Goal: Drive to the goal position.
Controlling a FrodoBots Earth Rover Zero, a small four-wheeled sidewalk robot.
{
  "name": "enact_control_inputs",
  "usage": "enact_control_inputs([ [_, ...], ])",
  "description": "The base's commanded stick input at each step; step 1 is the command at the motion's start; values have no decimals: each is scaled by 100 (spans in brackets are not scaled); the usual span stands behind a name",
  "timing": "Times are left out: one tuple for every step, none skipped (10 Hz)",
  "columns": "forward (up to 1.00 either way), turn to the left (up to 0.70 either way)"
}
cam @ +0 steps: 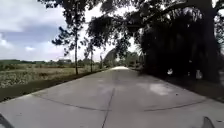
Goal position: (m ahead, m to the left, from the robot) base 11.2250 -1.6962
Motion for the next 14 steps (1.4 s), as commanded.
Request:
enact_control_inputs([
  [85,0],
  [85,0],
  [85,0],
  [85,0],
  [85,0],
  [85,0],
  [85,0],
  [85,0],
  [85,0],
  [85,0],
  [85,0],
  [85,0],
  [85,0],
  [85,0],
])
